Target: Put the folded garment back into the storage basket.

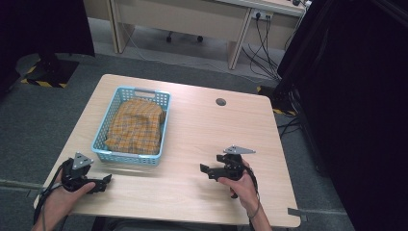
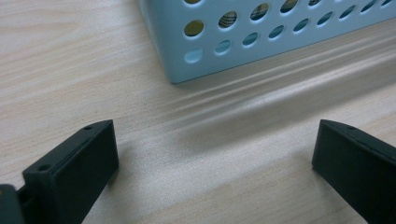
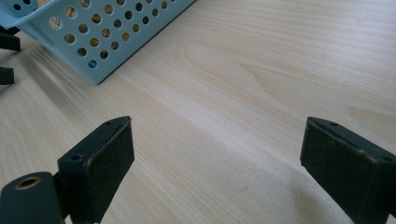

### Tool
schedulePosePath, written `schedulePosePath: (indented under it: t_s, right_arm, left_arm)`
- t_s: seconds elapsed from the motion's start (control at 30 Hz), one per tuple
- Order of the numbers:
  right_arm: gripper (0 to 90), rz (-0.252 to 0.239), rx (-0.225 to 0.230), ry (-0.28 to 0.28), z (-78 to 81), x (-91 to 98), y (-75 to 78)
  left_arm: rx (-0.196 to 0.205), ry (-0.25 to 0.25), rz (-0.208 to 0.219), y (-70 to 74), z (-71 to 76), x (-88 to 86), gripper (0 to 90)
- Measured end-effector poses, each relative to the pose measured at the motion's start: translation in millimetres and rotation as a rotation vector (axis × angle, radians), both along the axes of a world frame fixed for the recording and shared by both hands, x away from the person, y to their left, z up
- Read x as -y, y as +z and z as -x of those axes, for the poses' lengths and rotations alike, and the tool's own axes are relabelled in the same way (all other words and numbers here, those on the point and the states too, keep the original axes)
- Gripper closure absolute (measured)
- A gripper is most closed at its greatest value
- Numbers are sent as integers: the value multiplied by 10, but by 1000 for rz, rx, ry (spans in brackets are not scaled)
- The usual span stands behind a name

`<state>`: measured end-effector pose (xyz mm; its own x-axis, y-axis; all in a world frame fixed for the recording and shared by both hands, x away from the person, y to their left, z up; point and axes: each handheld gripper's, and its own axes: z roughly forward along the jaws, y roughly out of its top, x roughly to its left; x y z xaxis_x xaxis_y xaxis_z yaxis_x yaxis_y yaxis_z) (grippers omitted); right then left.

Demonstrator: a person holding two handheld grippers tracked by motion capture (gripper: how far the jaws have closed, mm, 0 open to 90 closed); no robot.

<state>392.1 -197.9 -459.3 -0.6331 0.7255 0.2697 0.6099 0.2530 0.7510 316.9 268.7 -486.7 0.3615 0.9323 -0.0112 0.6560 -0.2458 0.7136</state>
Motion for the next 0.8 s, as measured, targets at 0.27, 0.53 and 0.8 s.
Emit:
schedulePosePath:
  t_s: [0.27,0.53,0.8]
  right_arm:
    - [105,2,-2,-2,40,38,-23]
    - [104,4,-3,-4,79,74,-36]
    - [104,6,-11,-10,117,108,-66]
  left_arm:
    - [0,0,0,0,0,0,0]
    - [0,0,0,0,0,0,0]
    - [0,0,0,0,0,0,0]
